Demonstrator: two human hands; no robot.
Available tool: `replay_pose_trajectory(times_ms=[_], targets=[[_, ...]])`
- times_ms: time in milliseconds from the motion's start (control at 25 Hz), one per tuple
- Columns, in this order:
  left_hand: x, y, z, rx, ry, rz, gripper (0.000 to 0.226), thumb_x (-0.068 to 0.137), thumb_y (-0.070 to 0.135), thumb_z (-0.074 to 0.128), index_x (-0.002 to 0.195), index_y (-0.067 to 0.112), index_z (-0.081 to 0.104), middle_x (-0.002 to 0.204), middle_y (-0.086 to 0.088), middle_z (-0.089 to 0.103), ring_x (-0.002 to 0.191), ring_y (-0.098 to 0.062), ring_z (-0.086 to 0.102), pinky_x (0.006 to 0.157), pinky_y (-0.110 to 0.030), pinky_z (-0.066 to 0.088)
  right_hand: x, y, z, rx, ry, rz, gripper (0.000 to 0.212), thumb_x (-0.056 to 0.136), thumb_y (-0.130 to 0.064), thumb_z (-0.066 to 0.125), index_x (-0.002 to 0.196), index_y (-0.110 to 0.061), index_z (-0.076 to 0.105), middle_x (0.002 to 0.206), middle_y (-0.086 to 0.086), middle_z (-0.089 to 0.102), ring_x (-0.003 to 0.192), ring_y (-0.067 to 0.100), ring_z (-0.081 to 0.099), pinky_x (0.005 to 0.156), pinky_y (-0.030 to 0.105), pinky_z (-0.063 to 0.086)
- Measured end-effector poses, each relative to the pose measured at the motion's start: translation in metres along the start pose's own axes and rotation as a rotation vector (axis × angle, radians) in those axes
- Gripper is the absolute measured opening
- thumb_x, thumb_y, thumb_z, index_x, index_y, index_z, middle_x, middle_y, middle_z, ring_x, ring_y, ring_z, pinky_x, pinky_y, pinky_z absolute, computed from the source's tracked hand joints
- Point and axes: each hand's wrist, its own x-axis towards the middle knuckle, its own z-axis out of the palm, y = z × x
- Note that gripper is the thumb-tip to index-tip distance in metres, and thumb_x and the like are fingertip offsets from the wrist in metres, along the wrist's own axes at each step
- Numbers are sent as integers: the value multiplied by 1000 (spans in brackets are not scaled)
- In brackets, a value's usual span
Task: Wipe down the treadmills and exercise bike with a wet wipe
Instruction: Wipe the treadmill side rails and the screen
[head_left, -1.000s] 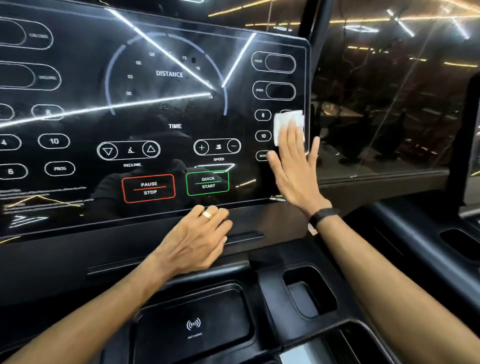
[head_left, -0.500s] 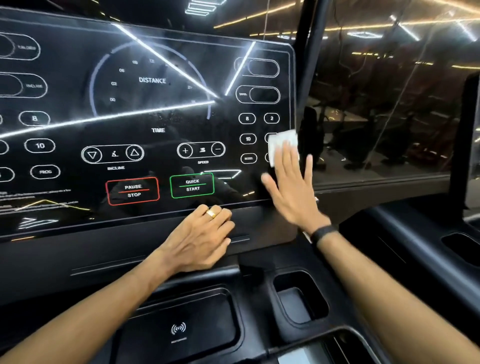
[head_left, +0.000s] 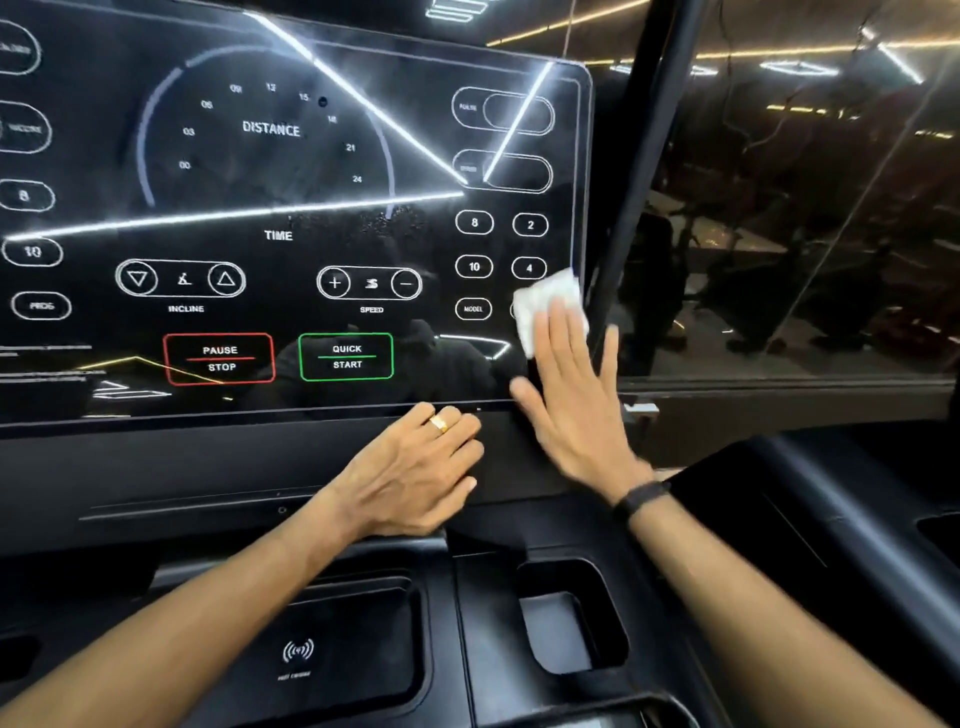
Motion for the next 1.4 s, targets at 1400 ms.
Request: replay_pose_trajectory(times_ms=[1400], targets=[[59, -102, -78, 118, 396, -430, 55, 92, 38, 51, 134, 3, 57, 145, -16, 50, 148, -34, 30, 123, -53, 13, 200, 6, -90, 5, 93, 100, 80, 97, -66, 4, 162, -20, 2, 169, 6, -3, 155, 21, -6, 119, 50, -18]])
